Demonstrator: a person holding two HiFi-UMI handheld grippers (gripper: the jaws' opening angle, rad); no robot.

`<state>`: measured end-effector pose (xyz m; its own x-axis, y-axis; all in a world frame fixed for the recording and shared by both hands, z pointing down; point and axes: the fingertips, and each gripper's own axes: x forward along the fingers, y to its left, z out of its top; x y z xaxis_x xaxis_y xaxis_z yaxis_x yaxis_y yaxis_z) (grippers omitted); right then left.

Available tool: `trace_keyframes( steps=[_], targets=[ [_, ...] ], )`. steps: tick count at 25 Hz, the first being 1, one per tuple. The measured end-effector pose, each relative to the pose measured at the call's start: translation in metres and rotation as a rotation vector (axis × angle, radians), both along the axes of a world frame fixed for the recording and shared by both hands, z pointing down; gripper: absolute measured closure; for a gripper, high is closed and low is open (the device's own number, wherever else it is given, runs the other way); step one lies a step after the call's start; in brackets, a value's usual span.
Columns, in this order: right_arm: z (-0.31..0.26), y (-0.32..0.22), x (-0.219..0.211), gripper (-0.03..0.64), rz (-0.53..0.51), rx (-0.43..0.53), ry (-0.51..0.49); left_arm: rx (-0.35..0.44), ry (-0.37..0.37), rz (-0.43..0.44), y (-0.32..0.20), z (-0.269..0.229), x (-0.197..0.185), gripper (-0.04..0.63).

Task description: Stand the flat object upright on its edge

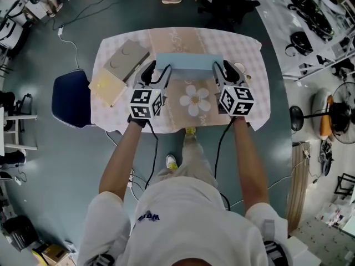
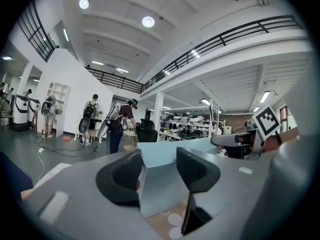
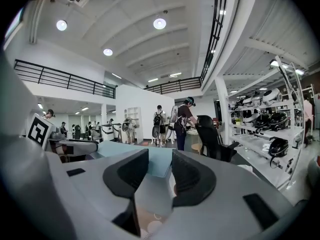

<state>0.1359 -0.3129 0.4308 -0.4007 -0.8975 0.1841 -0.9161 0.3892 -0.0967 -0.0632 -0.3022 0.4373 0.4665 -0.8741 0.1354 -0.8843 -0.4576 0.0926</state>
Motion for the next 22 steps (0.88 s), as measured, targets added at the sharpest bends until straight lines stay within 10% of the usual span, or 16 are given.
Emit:
trace_keyframes(
  steps=[22],
  targets=[
    [0.041, -0.002, 0.004, 0.471, 0.01, -0.071, 0.005, -0.061, -0.022, 0.005, -0.001, 0.039, 0.005, 0.374]
  ],
)
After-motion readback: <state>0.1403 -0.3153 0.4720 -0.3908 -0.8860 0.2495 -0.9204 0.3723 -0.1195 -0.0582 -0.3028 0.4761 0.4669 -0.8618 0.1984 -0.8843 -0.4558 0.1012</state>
